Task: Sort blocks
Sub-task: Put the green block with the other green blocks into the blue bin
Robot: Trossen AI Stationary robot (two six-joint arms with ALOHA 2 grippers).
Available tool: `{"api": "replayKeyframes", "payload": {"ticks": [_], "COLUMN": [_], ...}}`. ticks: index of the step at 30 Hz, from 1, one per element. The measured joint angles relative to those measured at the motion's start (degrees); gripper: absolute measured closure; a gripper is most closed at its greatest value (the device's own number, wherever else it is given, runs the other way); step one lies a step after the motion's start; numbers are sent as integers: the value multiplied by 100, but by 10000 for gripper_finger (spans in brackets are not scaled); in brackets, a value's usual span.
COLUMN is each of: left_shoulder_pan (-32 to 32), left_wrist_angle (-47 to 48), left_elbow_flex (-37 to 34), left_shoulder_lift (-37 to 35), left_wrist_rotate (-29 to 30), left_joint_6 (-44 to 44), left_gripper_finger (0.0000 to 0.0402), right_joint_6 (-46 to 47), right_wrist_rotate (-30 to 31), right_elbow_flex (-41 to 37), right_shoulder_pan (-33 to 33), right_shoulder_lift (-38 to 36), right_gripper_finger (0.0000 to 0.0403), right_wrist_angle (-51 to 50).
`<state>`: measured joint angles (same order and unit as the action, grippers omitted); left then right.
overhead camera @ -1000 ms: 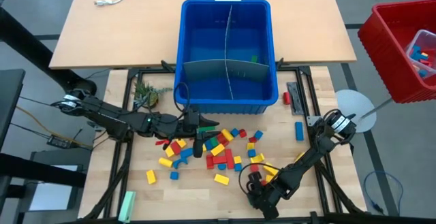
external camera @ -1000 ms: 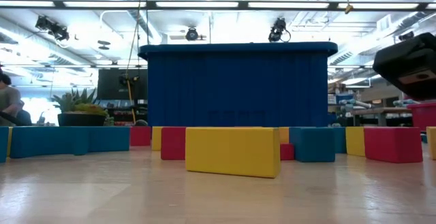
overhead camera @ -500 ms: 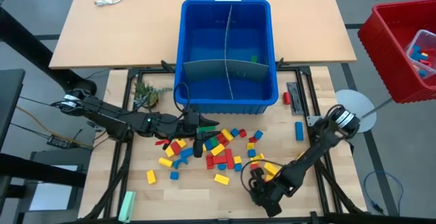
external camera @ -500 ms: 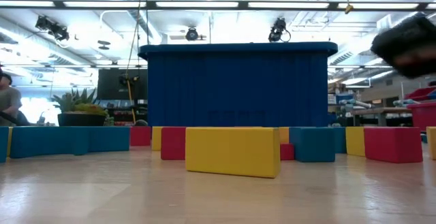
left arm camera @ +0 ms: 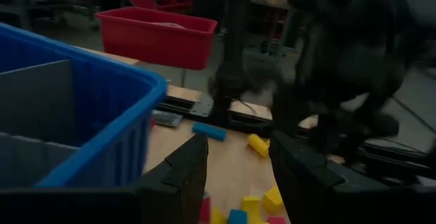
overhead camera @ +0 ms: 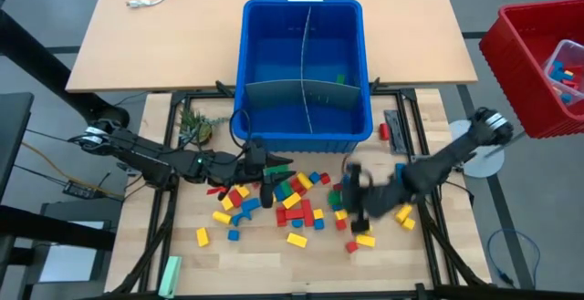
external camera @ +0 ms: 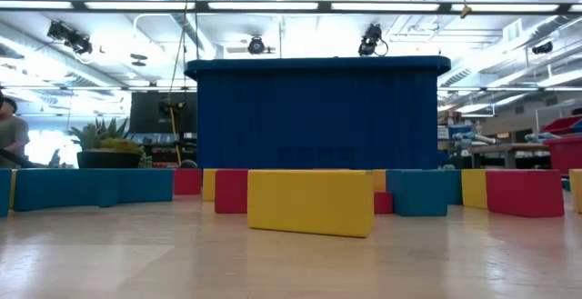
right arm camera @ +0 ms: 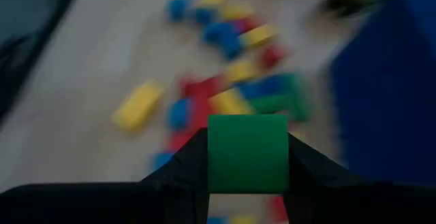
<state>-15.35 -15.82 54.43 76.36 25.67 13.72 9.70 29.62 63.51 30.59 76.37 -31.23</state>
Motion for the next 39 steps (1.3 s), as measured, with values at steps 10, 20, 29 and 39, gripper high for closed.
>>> {"api": "replayKeyframes", "payload": {"ticks": [10, 20, 29, 39], "left_shoulder_pan": [4, 3, 2, 2], "left_wrist_angle": [-107, -115, -145, -154], "left_elbow_flex": [0, 0, -2, -2], "left_shoulder_lift": [0, 0, 0, 0], "left_wrist_rotate": [299, 297, 310, 262], "left_joint_6": [0, 0, -128, -128], "left_gripper_finger": [235, 235, 235, 235], "right_joint_6": [-1526, -2072, -2036, -1989], "right_wrist_rotate": [467, -930, -2112, -2477], "right_elbow_flex": [2, 4, 4, 4], "right_shoulder_pan": [-2645, -5448, -7036, -7705], "right_shoulder_lift": [-1323, -1159, -320, 560], "right_gripper_finger": [281, 279, 278, 271], "right_wrist_angle": [709, 1376, 1988, 2836]}}
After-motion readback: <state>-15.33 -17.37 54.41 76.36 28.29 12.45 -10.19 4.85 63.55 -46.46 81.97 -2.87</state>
